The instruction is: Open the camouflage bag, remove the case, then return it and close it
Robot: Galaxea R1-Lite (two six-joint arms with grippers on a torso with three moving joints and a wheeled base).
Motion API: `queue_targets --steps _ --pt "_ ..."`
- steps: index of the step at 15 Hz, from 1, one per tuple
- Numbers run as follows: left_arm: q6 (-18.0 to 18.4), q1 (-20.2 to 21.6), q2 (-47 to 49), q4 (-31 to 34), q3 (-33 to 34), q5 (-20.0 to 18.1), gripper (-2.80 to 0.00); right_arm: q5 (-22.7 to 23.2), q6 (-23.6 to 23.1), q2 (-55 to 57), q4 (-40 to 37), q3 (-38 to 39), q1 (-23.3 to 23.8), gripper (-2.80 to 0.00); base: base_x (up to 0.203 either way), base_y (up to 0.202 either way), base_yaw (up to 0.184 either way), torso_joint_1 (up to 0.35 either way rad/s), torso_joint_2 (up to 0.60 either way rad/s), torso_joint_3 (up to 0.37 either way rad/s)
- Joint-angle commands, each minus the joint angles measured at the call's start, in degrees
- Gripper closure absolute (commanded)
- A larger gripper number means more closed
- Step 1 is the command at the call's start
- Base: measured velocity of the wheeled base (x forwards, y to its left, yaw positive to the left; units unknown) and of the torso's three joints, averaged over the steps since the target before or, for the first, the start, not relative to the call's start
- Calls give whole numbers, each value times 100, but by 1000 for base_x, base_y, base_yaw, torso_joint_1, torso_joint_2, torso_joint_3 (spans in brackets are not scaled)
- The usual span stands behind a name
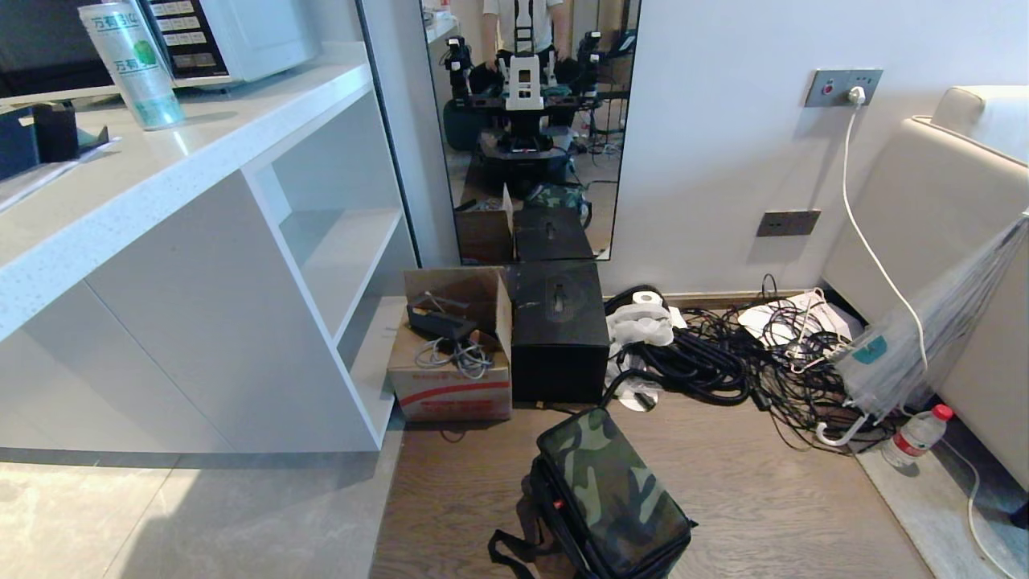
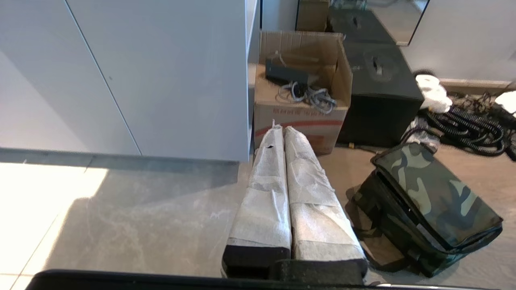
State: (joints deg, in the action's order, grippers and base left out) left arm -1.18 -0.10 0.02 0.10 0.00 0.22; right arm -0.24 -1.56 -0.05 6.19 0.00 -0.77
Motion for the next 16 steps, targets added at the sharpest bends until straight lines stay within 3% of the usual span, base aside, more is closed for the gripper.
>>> queue_targets --steps 1,6,16 --pt "-5 1 -2 -1 0 4 0 -2 -11 14 5 229 -2 0 0 0 0 6 2 203" --pt "22 1 -2 -1 -3 4 0 2 -41 14 95 229 -2 0 0 0 0 2 1 185" --pt "22 1 -2 -1 0 4 0 -2 -2 14 110 229 -2 0 0 0 0 0 1 14"
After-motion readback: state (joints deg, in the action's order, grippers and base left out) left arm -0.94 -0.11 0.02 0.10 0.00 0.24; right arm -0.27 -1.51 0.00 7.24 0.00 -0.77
